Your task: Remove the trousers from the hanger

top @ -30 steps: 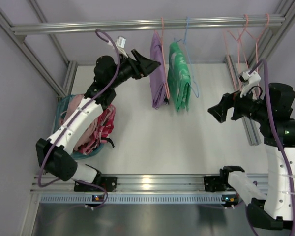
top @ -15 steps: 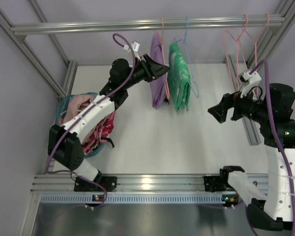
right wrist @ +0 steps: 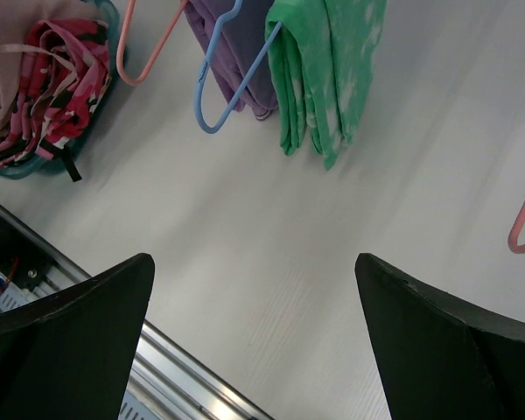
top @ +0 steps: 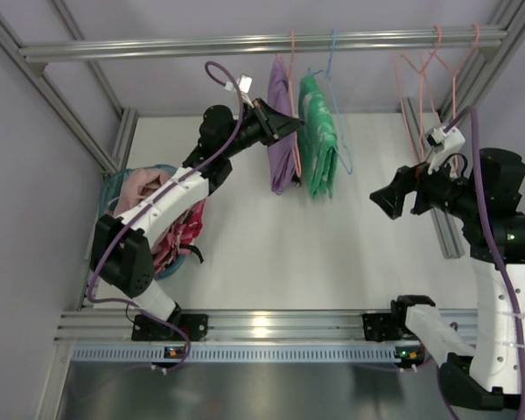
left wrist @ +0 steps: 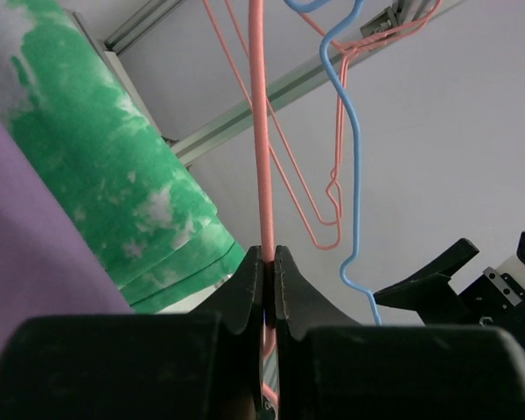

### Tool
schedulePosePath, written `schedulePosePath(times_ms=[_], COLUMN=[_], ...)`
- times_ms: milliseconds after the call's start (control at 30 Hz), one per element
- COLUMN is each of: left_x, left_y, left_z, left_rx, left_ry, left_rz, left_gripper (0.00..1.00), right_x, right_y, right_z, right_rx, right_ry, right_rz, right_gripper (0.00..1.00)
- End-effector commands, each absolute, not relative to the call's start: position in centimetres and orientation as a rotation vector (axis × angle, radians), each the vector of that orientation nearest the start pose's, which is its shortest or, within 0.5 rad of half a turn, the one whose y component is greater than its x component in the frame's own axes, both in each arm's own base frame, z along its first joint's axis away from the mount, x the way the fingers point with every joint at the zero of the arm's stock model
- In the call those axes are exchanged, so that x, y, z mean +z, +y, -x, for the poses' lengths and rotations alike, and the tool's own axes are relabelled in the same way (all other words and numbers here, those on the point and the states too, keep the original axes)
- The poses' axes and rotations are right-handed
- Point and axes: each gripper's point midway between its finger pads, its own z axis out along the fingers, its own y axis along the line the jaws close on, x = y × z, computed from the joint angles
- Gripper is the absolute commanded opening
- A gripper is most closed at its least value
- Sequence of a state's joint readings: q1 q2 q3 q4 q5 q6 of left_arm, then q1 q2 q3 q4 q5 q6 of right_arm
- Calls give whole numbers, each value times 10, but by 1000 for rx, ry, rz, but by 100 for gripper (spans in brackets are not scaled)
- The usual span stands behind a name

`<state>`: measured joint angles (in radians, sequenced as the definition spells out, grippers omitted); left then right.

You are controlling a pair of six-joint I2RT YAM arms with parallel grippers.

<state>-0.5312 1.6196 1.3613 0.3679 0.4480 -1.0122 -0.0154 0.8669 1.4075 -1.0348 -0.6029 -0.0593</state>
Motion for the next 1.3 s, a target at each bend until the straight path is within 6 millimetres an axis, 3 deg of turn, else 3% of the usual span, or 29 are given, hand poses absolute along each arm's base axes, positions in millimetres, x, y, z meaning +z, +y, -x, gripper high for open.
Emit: schedulePosePath(times_ms=[0, 233, 367, 467, 567, 600, 633, 900, 1067, 1200, 1233, 1267], left_x=[431, 488, 535, 553, 554, 538, 541, 500, 491, 490, 490, 486], left_y=[-348, -339, -330, -326, -321, -323, -319, -301, -289, -280, -279, -278], left_z=[-364, -346, -329, -318, -307, -308, -298, -267, -247, -233, -231, -231], left_rx=[-1640, -1674, -1662, -1652, -1648, -1650, -1652, -1644, -1623, -1609, -1603, -1590], left_ry=[1503, 1361, 1238, 1187, 1180, 1219, 1210, 1291, 1318, 1297, 1291, 1294], left_rz=[-81, -141, -220, -260, -283, -278, -290, -273, -278, -295, -300, -305], left_gripper=[0, 0, 0, 0, 0, 0, 0, 0, 0, 0, 0, 0], right_x=[371, 373, 376, 381, 392, 403, 410, 448, 468, 481, 484, 496], right_y=[97, 98, 99, 100, 102, 103, 104, 113, 143, 188, 204, 209], right_z=[-209, -211, -213, -214, -213, -215, -213, -228, -245, -256, -251, -251], right_rx=[562, 564, 570, 572, 572, 566, 565, 631, 720, 786, 847, 867], right_ry=[1894, 1894, 1887, 1866, 1814, 1765, 1734, 1605, 1544, 1498, 1492, 1460], right_rz=[443, 447, 449, 456, 458, 466, 470, 439, 460, 520, 540, 542], right_gripper=[99, 99, 100, 99, 100, 99, 100, 99, 100, 99, 99, 99])
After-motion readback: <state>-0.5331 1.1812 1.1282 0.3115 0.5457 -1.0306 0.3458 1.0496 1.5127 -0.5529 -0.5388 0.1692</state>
